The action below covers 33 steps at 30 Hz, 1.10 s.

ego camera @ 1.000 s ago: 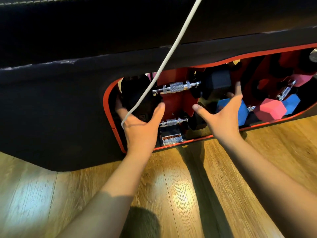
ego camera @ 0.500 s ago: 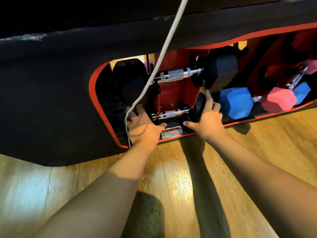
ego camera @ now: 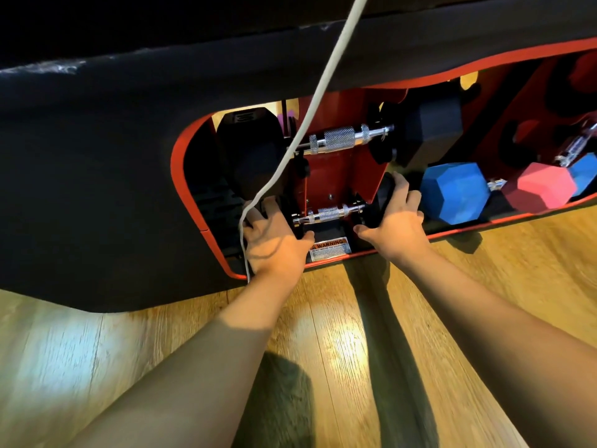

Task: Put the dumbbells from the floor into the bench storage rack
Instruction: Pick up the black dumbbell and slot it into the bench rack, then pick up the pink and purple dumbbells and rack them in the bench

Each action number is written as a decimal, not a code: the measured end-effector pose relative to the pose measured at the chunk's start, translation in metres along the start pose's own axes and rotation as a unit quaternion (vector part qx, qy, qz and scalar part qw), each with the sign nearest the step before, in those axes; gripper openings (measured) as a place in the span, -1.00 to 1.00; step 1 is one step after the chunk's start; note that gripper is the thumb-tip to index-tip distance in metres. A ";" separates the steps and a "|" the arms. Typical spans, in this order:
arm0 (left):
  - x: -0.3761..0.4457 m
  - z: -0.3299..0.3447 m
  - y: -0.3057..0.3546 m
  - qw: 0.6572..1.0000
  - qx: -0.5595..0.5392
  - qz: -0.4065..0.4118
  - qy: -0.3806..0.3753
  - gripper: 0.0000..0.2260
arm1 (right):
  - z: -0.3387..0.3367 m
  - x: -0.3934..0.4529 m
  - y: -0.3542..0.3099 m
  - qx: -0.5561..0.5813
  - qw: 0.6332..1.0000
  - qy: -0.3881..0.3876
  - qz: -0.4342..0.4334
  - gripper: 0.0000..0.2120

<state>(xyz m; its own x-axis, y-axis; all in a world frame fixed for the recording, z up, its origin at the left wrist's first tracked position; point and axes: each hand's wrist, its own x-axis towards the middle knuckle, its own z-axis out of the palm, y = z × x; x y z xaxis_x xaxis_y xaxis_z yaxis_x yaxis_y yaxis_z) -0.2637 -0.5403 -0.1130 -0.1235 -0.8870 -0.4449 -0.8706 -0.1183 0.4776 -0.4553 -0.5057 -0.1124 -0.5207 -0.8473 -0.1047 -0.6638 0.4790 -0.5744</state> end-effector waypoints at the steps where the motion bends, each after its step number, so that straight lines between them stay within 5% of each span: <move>1: 0.002 0.002 0.001 0.996 0.040 -0.026 0.071 -0.57 | 0.000 0.000 0.000 -0.001 1.000 0.000 0.000 0.04; 5: 0.000 0.001 0.007 0.979 0.061 -0.023 0.193 -0.29 | -0.002 -0.001 0.000 -0.018 1.000 -0.010 0.001 0.06; 10: -0.025 -0.016 0.008 0.992 0.034 0.021 0.116 -0.11 | -0.032 -0.020 -0.014 -0.092 0.993 -0.063 0.029 0.10; 19: -0.203 -0.116 0.075 0.992 -0.038 0.086 -0.085 -0.59 | -0.175 -0.140 -0.098 -0.099 0.972 -0.210 0.021 -0.40; 33: -0.537 -0.363 0.230 0.982 -0.112 0.150 -0.029 -0.73 | -0.528 -0.357 -0.230 0.069 0.983 -0.171 -0.007 -0.68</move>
<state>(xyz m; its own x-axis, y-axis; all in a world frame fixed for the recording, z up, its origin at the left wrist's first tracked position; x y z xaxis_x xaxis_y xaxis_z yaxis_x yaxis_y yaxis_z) -0.2250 -0.2534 0.5106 -0.3910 -0.8708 -0.2981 -0.6652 0.0435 0.7454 -0.3998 -0.1922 0.4855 -0.2860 -0.8920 -0.3500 -0.5784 0.4519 -0.6791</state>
